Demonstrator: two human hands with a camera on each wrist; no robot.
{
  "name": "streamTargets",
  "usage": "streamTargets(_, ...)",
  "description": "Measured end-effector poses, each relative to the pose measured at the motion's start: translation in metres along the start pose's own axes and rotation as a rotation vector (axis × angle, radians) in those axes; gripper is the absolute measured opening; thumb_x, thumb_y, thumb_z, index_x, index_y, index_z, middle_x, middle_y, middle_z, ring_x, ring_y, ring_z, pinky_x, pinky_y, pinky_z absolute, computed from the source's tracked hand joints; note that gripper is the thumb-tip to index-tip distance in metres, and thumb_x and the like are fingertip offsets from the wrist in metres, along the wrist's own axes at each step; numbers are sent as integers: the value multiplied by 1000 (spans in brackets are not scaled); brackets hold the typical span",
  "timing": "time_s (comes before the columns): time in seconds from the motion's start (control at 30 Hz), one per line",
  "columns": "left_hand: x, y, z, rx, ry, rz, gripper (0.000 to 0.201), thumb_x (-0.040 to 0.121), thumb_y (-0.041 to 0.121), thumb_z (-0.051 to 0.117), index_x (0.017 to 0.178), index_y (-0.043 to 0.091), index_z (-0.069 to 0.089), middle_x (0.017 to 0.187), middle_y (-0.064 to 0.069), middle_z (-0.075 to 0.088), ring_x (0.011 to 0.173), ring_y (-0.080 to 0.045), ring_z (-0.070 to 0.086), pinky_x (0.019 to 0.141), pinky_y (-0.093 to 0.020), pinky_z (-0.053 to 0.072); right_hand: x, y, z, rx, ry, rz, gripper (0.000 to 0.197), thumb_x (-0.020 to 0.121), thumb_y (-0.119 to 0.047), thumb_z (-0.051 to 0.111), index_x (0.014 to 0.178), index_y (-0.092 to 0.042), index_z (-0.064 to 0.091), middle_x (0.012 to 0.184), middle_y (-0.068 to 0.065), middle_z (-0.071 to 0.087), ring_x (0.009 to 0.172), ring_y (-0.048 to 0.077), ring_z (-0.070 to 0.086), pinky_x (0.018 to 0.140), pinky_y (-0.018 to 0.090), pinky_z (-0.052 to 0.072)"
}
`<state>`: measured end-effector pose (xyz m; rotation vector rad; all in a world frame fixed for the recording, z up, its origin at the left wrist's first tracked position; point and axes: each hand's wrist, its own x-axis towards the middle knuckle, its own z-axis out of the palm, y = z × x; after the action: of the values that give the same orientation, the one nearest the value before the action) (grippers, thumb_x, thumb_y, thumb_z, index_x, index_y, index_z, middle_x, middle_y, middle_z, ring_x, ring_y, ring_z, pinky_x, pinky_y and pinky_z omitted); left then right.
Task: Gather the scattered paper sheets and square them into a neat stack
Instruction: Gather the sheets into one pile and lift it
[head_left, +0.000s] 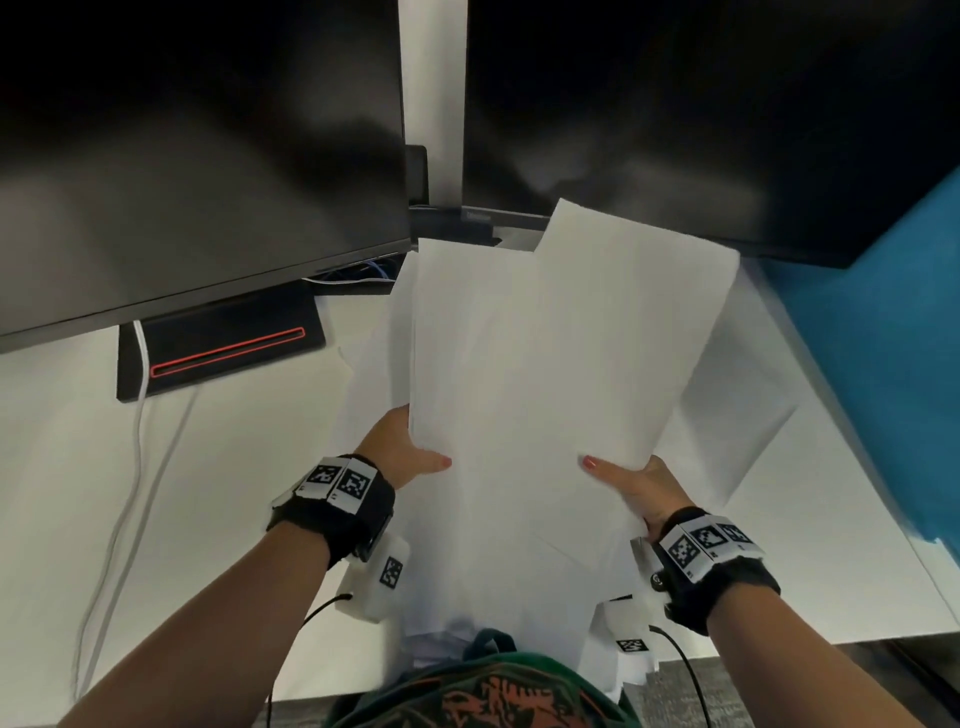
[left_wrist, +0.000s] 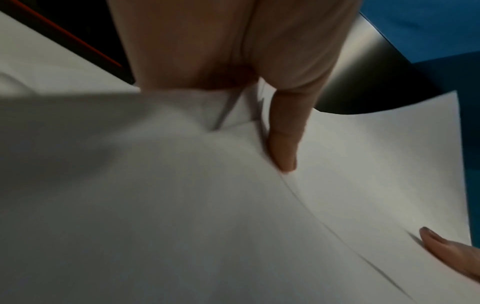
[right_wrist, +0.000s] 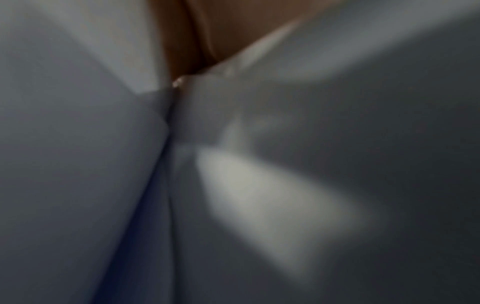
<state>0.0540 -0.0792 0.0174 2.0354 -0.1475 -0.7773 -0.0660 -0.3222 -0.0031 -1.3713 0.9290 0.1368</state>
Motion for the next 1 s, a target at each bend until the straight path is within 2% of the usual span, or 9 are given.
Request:
streamTargets(0.13, 0, -7, 0, -185, 31, 15, 59, 67, 30, 79, 118, 18, 53, 114, -1, 64, 107, -22, 60, 97, -38, 46, 0, 2, 0, -83, 30, 5, 89, 52, -31, 88, 123, 4, 48, 111, 14, 64, 103, 33, 63, 87, 41, 52)
streamTargets(0.2, 1, -7, 0, -351, 147, -45, 53, 73, 43, 71, 116, 19, 50, 113, 0, 63, 103, -19, 61, 96, -39, 47, -4, 1, -3, -93, 32, 8, 80, 59, -28, 86, 121, 5, 47, 106, 15, 63, 100, 33, 64, 79, 37, 54)
streamTargets(0.27, 2, -6, -4, -436, 172, -90, 47, 78, 46, 64, 113, 20, 45, 106, 4, 61, 98, -15, 59, 91, -33, 47, -12, -2, -6, -35, -60, -5, 60, 63, -17, 83, 112, 6, 58, 88, 16, 72, 75, 27, 72, 58, 29, 55)
streamTargets(0.43, 4, -3, -8, -672, 38, -76, 125, 43, 59, 81, 145, 19, 21, 149, 1, 34, 134, -19, 39, 113, -42, 31, -17, -8, -10, 74, -272, -79, 94, 16, -28, 95, 103, -8, 66, 87, 9, 76, 79, 24, 73, 60, 32, 58)
streamTargets(0.6, 6, -3, -12, -745, -75, 19, 94, 20, 42, 93, 106, 17, 64, 103, -5, 72, 97, -23, 67, 87, -38, 54, -20, -20, -7, 38, -298, -114, 89, 15, -31, 95, 98, -12, 66, 81, 1, 77, 75, 16, 73, 60, 26, 57)
streamTargets(0.67, 6, -7, -7, -685, -109, -9, 87, 23, 34, 94, 102, 14, 66, 100, -7, 73, 98, -28, 66, 86, -40, 53, -28, -24, 1, 6, -294, -94, 73, 32, -39, 92, 96, -17, 65, 81, -2, 76, 74, 17, 72, 67, 28, 56)
streamTargets(0.77, 0, -7, -3, -675, -74, -29, 38, 60, 7, 80, 94, 13, 67, 92, -6, 73, 89, -26, 69, 73, -34, 57, -31, -27, 8, -5, -169, -68, 16, 80, -32, 68, 91, -25, 58, 93, -5, 69, 78, 8, 63, 77, 26, 49)
streamTargets(0.87, -2, -14, -11, -826, -41, -56, 18, 75, 4, 68, 92, 11, 68, 79, -4, 76, 69, -17, 72, 58, -27, 58, -29, -28, 9, -13, -202, -90, 27, 84, -13, 65, 110, -11, 63, 105, 10, 72, 86, 19, 71, 69, 27, 56)
streamTargets(1.0, -7, -20, -9, -734, -85, -76, 58, 44, 20, 90, 97, 11, 69, 86, -7, 75, 80, -23, 72, 67, -34, 59, -27, -29, 15, -107, -260, -118, 34, 75, 2, 71, 105, -11, 66, 98, 7, 74, 82, 14, 73, 66, 23, 57)
